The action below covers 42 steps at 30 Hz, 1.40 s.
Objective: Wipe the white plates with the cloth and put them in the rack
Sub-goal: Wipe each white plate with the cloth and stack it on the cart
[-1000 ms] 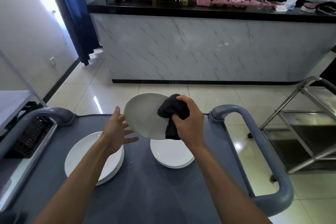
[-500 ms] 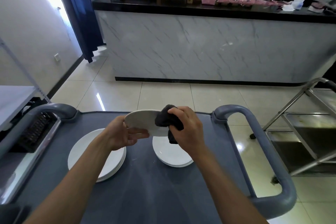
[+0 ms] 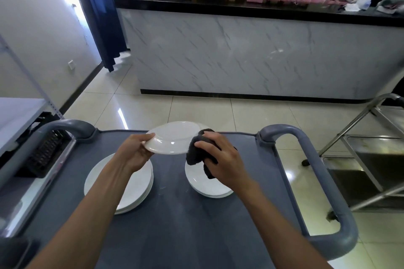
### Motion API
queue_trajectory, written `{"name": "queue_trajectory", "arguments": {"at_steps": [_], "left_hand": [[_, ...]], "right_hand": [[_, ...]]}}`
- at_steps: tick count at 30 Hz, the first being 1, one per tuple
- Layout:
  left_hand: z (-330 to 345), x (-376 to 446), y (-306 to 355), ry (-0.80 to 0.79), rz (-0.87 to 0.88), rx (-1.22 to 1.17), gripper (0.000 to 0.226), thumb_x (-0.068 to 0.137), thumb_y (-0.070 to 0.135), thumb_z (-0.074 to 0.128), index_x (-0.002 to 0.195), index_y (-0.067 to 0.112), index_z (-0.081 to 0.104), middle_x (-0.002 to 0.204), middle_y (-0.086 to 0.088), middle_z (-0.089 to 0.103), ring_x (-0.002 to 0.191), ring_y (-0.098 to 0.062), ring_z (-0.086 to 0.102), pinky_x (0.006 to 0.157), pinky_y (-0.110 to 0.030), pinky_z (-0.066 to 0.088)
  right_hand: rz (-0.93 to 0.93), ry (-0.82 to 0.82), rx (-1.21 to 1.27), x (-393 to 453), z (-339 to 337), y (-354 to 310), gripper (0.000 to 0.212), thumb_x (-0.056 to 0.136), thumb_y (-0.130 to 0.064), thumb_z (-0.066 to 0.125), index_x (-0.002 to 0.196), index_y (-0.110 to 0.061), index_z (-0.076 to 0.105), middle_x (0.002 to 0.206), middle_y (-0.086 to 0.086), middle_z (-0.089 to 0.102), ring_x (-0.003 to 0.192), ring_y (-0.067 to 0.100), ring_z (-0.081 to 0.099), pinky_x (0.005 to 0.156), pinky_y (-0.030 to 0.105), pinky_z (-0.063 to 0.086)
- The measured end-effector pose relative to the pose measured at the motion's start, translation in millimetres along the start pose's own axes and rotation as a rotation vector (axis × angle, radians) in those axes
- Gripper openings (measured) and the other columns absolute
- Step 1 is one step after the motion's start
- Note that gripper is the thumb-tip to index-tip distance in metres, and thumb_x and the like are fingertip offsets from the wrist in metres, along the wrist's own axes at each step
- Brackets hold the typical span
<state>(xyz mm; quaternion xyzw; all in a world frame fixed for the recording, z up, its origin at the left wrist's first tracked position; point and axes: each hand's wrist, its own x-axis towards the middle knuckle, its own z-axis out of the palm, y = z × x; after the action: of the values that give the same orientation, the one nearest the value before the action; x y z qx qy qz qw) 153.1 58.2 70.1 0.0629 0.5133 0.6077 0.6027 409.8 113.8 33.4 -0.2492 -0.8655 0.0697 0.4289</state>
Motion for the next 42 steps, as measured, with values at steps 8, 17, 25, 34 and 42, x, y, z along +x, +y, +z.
{"name": "queue_trajectory", "arguments": {"at_steps": [8, 17, 25, 34, 42], "left_hand": [[0, -4, -1, -0.069, 0.157, -0.016, 0.029, 0.096, -0.005, 0.05, 0.12, 0.007, 0.061, 0.104, -0.009, 0.072, 0.092, -0.023, 0.069, 0.067, -0.03, 0.062], [19, -13, -21, -0.12, 0.339, 0.178, 0.042, 0.089, -0.011, 0.058, 0.125, 0.011, 0.061, 0.105, -0.013, 0.068, 0.09, -0.029, 0.067, 0.065, -0.045, 0.061], [25, -19, -34, -0.149, 0.381, 0.313, 0.041, 0.087, -0.009, 0.064, 0.124, 0.009, 0.062, 0.1, -0.015, 0.072, 0.084, -0.034, 0.069, 0.065, -0.045, 0.059], [24, -28, -43, -0.193, 0.365, 0.39, 0.053, 0.075, 0.003, 0.075, 0.125, 0.014, 0.063, 0.104, -0.015, 0.073, 0.089, -0.034, 0.07, 0.072, -0.053, 0.059], [29, -31, -45, -0.176, 0.422, 0.46, 0.044, 0.087, -0.008, 0.067, 0.123, 0.017, 0.064, 0.106, -0.018, 0.074, 0.096, -0.042, 0.07, 0.077, -0.057, 0.059]], "right_hand": [[0.058, -0.051, 0.114, -9, 1, -4, 0.056, 0.077, 0.01, 0.063, 0.126, -0.016, 0.067, 0.138, 0.009, 0.057, 0.128, 0.028, 0.056, 0.1, 0.04, 0.051], [0.365, -0.057, 0.224, 14, 7, -22, 0.061, 0.084, 0.003, 0.062, 0.137, -0.026, 0.056, 0.145, -0.006, 0.05, 0.136, 0.014, 0.047, 0.11, 0.017, 0.036], [0.431, 0.023, 0.163, 24, 25, -22, 0.052, 0.09, -0.008, 0.065, 0.138, -0.024, 0.059, 0.142, -0.001, 0.053, 0.13, 0.02, 0.046, 0.112, 0.038, 0.039], [0.527, 0.111, 0.116, 52, 26, -21, 0.047, 0.095, -0.017, 0.058, 0.141, -0.025, 0.056, 0.143, 0.001, 0.053, 0.129, 0.021, 0.045, 0.108, 0.046, 0.042], [0.491, 0.079, 0.135, 54, 33, -27, 0.044, 0.097, -0.018, 0.056, 0.14, -0.026, 0.058, 0.144, 0.0, 0.053, 0.13, 0.021, 0.047, 0.109, 0.043, 0.042]]}}
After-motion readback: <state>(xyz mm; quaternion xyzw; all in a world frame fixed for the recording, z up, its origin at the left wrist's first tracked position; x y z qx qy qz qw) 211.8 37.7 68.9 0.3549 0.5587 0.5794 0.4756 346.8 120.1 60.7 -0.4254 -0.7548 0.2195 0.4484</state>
